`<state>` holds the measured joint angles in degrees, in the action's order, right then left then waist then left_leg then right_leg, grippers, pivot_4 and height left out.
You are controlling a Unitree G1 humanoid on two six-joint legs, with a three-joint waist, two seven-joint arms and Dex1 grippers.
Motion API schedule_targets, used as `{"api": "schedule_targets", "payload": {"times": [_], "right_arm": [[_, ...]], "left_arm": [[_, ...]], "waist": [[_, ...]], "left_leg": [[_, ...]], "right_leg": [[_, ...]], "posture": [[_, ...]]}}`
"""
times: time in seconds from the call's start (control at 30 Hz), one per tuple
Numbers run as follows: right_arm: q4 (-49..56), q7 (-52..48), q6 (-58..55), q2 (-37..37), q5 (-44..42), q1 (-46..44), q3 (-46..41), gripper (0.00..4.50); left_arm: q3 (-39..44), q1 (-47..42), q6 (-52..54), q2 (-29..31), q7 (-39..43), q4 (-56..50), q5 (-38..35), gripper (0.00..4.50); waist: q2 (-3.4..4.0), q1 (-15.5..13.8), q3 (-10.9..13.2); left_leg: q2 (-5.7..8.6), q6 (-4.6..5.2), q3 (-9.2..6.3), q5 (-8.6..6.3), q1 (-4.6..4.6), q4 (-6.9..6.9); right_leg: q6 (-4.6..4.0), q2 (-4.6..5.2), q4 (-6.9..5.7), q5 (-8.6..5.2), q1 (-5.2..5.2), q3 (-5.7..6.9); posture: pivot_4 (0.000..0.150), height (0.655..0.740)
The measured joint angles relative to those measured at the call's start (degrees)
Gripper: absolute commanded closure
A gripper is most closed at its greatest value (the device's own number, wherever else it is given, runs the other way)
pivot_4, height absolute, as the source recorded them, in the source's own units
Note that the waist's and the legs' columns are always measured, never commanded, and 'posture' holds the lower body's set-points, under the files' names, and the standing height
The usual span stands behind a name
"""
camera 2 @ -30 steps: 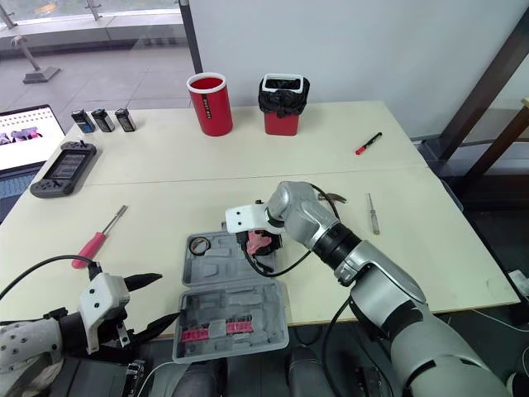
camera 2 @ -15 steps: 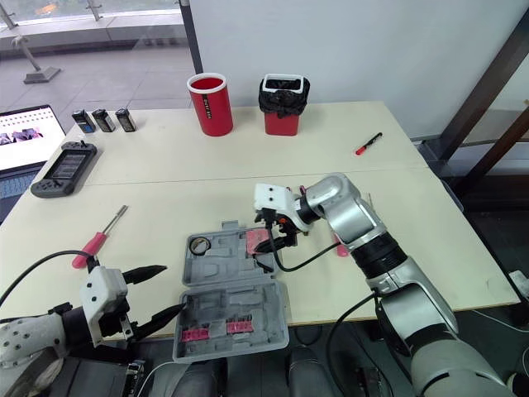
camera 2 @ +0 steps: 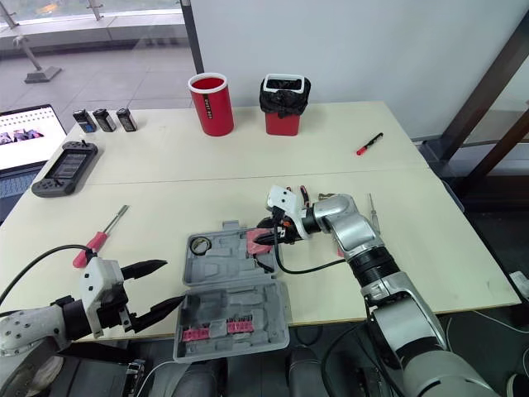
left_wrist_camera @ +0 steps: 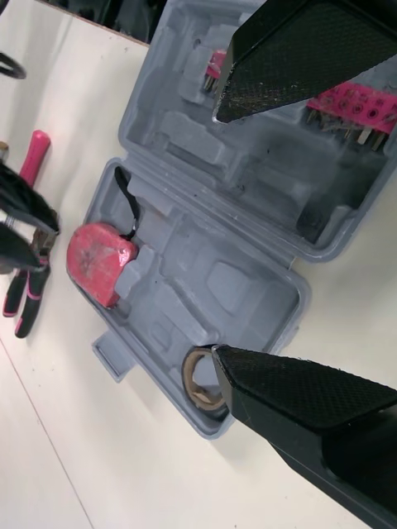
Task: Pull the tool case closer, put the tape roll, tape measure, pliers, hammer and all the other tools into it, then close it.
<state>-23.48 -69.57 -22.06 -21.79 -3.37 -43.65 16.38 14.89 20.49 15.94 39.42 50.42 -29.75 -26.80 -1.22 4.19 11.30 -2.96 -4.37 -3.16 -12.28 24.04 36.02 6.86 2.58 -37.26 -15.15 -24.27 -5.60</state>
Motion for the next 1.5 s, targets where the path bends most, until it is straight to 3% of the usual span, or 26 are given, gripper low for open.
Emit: {"api": "schedule_targets", "payload": {"times": [0.4, 0.53, 0.83, 0.93, 1.03, 1.23, 1.37, 1.5], "right_arm": [[-14.5, 6.4, 14.5, 2.0, 4.3, 0.2, 1.8, 2.17], [-18.4, 7.3, 17.4, 2.9, 4.2, 0.1, 0.7, 2.17], [-12.0, 7.2, 22.4, 3.2, -3.8, 6.2, -7.4, 2.17], [-5.3, 2.3, 16.4, 0.3, -10.4, 6.6, -11.1, 1.30], [-0.1, 3.1, 13.8, -2.4, -16.1, 11.2, -18.0, 0.01], [0.8, 9.0, 16.2, -6.3, -20.6, 24.8, -30.7, 0.01], [-6.1, 15.9, 22.7, -9.2, -21.7, 30.2, -41.7, 0.01], [-11.4, 18.3, 26.0, -9.7, -22.3, 32.0, -45.9, 0.01]], "left_arm": [[0.1, -0.4, 0.2, 0.2, 0.7, 0.2, -0.2, 0.00], [0.2, -0.6, 0.6, 0.5, 0.8, 0.4, -0.4, 0.00], [2.9, -2.7, 0.4, -1.8, -0.8, 4.0, -2.4, 0.00], [6.1, -1.6, -1.9, -4.0, -1.3, 7.1, -2.5, 0.00], [10.7, 0.2, -5.6, -7.5, -3.2, 12.1, -2.4, 0.00], [21.9, 2.3, -14.8, -13.5, -7.9, 24.4, -2.7, 0.00], [28.6, 6.1, -17.9, -16.4, -9.5, 30.2, -4.8, 0.00], [30.5, 9.2, -19.8, -17.6, -8.8, 33.2, -6.0, 0.00]], "waist": [[-0.02, -0.1, 0.0], [-0.03, 0.0, -0.1], [0.04, 0.1, 0.0], [0.04, -0.1, 0.0], [-0.04, -0.4, 0.0], [-0.06, -0.2, 0.0], [-0.07, 0.2, 0.0], [-0.09, 0.9, 0.0]], "left_leg": [[0.01, 0.00, 0.00, 0.00, -0.09, 0.01], [0.00, -0.02, 0.00, -0.02, -0.82, -0.11], [0.00, -0.02, -0.01, -0.02, -0.67, -0.11], [0.00, -0.02, -0.02, -0.02, -0.69, -0.11], [0.02, -0.03, -0.04, -0.03, -0.67, -0.11], [0.04, -0.05, 0.01, -0.04, -0.63, -0.10], [0.02, -0.02, 0.12, -0.10, -0.63, -0.13], [0.00, -0.16, 0.11, -0.20, -0.65, -0.15]], "right_leg": [[0.00, 0.00, 0.02, 0.00, 0.14, 0.00], [0.02, 0.02, 0.21, -0.06, 0.92, 0.00], [0.05, 0.02, 0.18, -0.06, 0.77, -0.01], [0.05, 0.02, 0.18, -0.07, 0.78, -0.01], [0.09, 0.06, 0.27, -0.11, 0.83, 0.00], [0.06, 0.11, 0.40, -0.10, 0.80, -0.02], [-0.04, 0.12, 0.73, -0.04, 0.81, -0.09], [-0.15, 0.12, 1.20, 0.04, 0.73, -0.12]], "posture": [[0.150, 0.7400], [0.150, 0.7400], [0.150, 0.7400], [0.150, 0.7400], [0.150, 0.7400], [0.150, 0.7400], [0.150, 0.7400], [0.150, 0.7400]]}}
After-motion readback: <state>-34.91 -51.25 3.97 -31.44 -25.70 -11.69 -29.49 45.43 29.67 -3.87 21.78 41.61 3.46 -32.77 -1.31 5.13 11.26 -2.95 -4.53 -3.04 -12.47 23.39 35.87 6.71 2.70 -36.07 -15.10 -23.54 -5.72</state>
